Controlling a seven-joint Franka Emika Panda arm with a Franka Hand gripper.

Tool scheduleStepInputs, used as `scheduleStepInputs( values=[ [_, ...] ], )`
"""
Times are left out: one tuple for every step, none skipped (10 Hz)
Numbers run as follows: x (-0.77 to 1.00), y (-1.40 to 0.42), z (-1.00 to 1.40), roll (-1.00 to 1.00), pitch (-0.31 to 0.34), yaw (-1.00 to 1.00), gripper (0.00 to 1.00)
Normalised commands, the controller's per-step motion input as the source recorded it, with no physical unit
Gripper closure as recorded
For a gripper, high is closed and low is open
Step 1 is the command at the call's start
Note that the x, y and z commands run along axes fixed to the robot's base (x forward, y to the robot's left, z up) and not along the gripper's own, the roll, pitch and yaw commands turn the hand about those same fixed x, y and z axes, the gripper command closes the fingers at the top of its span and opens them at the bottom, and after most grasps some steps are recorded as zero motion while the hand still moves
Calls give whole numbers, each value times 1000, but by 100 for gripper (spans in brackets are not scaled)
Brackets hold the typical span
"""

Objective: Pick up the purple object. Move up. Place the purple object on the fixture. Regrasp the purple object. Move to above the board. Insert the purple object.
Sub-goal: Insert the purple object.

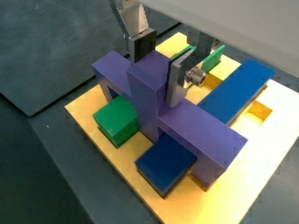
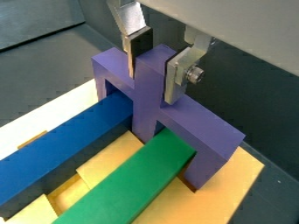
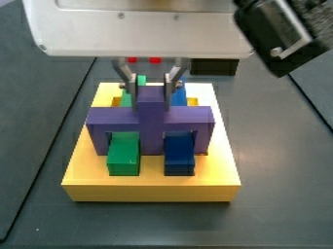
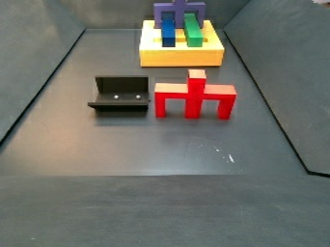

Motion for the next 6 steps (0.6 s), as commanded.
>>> scheduleStepInputs(
  values=[
    [-51, -51, 0, -114, -39, -54, 100],
    [0, 0, 0, -220, -69, 0, 100],
    [83, 0, 0, -221, -59, 0, 100],
    [131, 0, 0, -219, -44, 0, 100],
    [46, 0, -29, -160, -30, 0, 100],
    [20, 63, -189, -76, -20, 0, 100]
  ],
)
